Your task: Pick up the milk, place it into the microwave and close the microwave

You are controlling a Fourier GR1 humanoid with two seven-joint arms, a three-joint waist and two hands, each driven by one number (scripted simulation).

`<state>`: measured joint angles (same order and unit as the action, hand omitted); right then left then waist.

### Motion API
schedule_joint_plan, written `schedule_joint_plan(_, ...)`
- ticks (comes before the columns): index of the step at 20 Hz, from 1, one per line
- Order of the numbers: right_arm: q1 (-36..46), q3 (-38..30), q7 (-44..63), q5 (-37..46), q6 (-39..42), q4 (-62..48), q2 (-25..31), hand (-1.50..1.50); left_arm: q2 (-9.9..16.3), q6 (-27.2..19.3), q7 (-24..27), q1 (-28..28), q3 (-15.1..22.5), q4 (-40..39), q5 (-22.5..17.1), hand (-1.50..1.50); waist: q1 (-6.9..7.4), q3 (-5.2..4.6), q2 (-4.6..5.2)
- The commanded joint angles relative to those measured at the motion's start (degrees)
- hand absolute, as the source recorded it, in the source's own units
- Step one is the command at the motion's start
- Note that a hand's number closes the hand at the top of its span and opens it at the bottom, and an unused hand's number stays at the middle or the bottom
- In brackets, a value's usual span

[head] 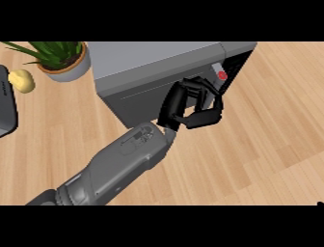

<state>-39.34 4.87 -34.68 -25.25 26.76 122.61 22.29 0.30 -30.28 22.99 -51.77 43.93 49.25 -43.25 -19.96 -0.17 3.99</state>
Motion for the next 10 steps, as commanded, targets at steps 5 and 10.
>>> schedule_joint_plan(5, -0.4, -0.7, 0.4, -1.7, 0.8, 2.2, 1.1, -1.5, -0.3, 0.9, 1.4, -4.6, -0.9, -5.0, -2.3, 1.5, -1.46, 0.13, 1.08)
schedule_joint_plan(10, -1.6, 0.2, 0.6, -4.0, 2.2, 3.3, 1.5, -1.5, -0.3, 0.6, 2.5, -5.0, -0.9, -5.8, -3.7, 1.5, -1.6, 0.19, 1.03)
